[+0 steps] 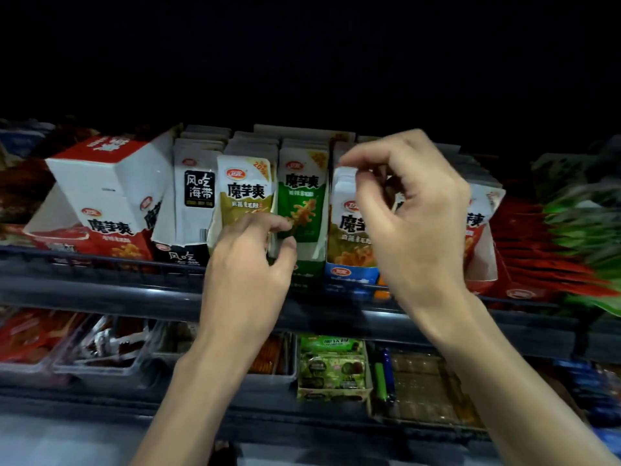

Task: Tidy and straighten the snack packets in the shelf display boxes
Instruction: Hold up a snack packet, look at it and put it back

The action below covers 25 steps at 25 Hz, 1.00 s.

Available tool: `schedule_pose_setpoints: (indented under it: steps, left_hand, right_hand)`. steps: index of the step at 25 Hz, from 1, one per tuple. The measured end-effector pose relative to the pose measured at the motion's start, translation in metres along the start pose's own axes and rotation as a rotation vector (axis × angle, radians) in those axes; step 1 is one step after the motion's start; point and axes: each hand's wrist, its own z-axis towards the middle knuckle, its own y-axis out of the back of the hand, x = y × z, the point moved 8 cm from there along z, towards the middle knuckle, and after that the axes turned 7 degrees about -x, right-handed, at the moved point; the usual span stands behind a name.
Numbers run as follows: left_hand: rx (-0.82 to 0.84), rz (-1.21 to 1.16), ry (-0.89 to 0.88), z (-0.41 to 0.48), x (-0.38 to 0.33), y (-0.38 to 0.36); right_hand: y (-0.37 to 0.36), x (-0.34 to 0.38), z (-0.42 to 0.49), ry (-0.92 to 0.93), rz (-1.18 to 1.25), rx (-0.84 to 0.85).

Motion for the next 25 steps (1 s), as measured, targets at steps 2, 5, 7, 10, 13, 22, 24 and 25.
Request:
schedule_pose_setpoints:
  steps: [2, 5, 7, 10, 13, 22, 24, 25]
  left_hand:
    - [0.02, -0.025, -0.035, -0.005, -0.011, -0.012]
    - [0.058, -0.02, -0.071, -0.01, -0.02, -0.029]
    - [0.075, -0.022, -0.081, -0.012, -0.022, -0.038]
    - [0.083, -0.046, -0.084, -0.014, -0.027, -0.047]
    - [0.068, -0.061, -0.075, -0.014, -0.029, -0.051]
    - [0.055, -0.076, -0.04, -0.014, -0.026, -0.047]
    - [0.059, -0.083, -0.033, -0.014, -0.025, -0.046]
    - [0.061, -0.086, -0.028, -0.014, -0.025, -0.046]
  right_hand:
    - [0.011, -0.024, -0.007, -0.069, -0.088, 0.019]
    - [0.008, -0.06, -0.03, -0.131, -0.293, 0.149]
    - [0.003, -0.069, -0.04, -0.123, -0.336, 0.211]
    - [0.004, -0.064, -0.042, -0.082, -0.318, 0.201]
    - [0.008, -0.061, -0.043, -0.041, -0.305, 0.161]
    - [0.005, -0.087, -0.047, -0.443, 0.028, 0.165]
    - [0.002, -0.09, -0.05, -0.51, 0.07, 0.182]
    - [0.001, -0.091, -0.051, -0.523, 0.074, 0.186]
